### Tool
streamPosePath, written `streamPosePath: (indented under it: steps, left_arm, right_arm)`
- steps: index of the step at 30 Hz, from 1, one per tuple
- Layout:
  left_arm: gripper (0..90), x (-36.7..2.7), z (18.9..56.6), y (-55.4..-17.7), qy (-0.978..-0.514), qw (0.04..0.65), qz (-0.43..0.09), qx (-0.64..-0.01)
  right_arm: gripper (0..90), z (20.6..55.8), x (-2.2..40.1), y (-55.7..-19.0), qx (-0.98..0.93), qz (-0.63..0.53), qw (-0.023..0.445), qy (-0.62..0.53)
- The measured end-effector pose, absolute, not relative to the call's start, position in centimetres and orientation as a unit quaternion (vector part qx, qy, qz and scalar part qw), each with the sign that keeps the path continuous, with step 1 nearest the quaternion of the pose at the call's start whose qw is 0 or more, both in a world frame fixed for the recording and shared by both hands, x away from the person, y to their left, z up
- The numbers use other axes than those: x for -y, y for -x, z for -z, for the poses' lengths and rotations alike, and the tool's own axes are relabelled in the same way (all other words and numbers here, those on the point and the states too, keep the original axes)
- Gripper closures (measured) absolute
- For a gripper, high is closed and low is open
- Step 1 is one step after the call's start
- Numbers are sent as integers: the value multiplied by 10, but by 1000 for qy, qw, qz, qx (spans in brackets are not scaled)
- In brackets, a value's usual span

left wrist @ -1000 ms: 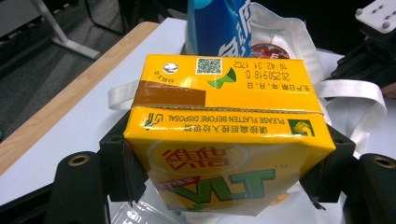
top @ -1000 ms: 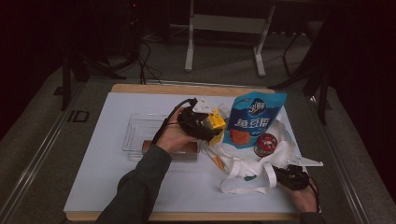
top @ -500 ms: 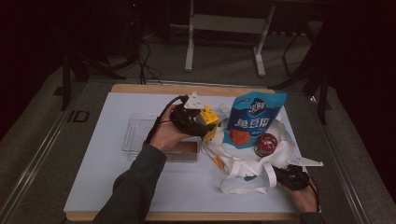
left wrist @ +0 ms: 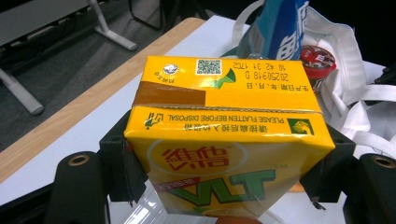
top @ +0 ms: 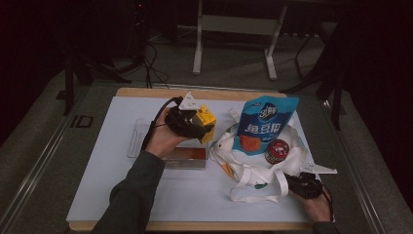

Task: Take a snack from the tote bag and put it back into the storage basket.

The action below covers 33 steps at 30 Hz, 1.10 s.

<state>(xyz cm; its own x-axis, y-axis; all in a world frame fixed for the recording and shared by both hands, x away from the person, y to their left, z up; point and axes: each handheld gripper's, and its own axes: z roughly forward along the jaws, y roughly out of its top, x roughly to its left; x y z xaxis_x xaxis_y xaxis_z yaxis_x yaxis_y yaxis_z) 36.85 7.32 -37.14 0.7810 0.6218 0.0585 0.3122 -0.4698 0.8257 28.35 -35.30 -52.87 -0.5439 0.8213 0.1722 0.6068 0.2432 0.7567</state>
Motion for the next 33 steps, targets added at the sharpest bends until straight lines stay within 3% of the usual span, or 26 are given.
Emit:
streamPosePath:
  steps: [21,33]
  left_arm:
    - [289,-121,378,-363,-811,433,-206,-337]
    - [289,-156,392,-360,-778,422,-234,-403]
  right_arm:
    - [854,529,352,-283,-777,-409,132,-461]
    - [854,529,352,-283,-777,-408,132,-461]
